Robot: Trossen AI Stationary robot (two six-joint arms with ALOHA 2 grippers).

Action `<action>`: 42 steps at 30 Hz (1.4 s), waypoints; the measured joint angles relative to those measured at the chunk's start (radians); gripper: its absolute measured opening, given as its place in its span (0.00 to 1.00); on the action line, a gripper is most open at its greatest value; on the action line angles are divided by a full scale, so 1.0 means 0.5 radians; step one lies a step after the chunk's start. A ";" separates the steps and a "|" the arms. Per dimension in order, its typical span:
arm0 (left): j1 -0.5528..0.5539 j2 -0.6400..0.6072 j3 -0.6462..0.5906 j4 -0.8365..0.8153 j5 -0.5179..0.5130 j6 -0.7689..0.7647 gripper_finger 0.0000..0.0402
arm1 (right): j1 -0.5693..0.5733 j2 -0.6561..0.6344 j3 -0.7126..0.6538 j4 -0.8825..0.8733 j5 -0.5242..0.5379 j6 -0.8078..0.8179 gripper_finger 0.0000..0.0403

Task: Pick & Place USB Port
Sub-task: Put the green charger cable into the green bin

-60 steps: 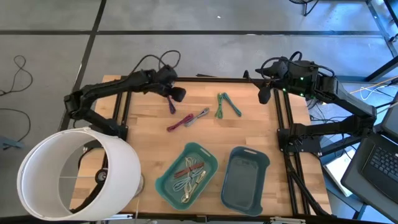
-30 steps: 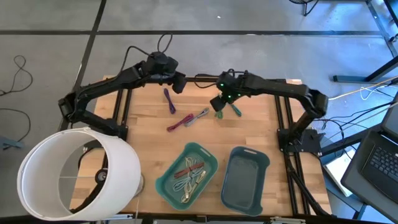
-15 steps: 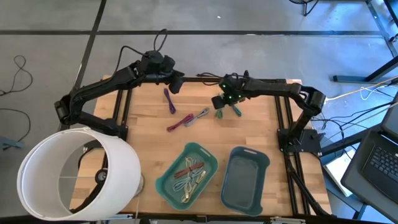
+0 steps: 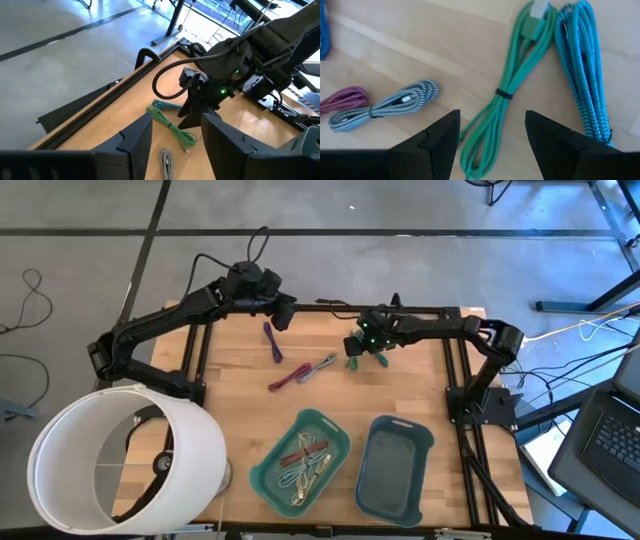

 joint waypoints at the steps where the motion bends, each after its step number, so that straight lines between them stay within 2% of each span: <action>1: 0.000 0.000 0.000 0.004 0.000 0.000 0.41 | 0.000 0.000 -0.021 0.026 -0.007 0.015 0.56; 8: -0.002 0.000 0.000 0.081 0.000 -0.004 0.40 | 0.000 0.018 -0.118 0.221 -0.035 0.079 0.56; 14: -0.002 0.000 0.000 0.082 0.032 -0.017 0.40 | -0.001 0.152 -0.117 0.362 -0.105 0.081 0.46; 19: -0.003 0.000 0.000 0.078 0.109 -0.018 0.40 | -0.002 0.219 -0.108 0.461 -0.117 0.091 0.34; 25: -0.002 0.000 0.000 0.074 0.099 0.013 0.39 | -0.001 0.214 -0.109 0.470 -0.118 -0.009 0.05; 29: -0.002 0.000 0.000 0.074 0.098 0.017 0.38 | 0.001 0.181 -0.116 0.461 -0.142 -0.035 0.03; 35: -0.002 0.000 0.000 0.079 0.098 0.049 0.37 | 0.027 -0.071 -0.121 0.443 -0.229 -0.093 0.01; 39: -0.002 0.000 0.000 0.098 0.129 0.049 0.37 | 0.062 -0.374 -0.121 0.427 -0.237 -0.092 0.00; 42: -0.002 0.000 0.000 0.211 0.234 0.003 0.38 | 0.103 -0.643 -0.101 0.462 -0.235 -0.108 0.00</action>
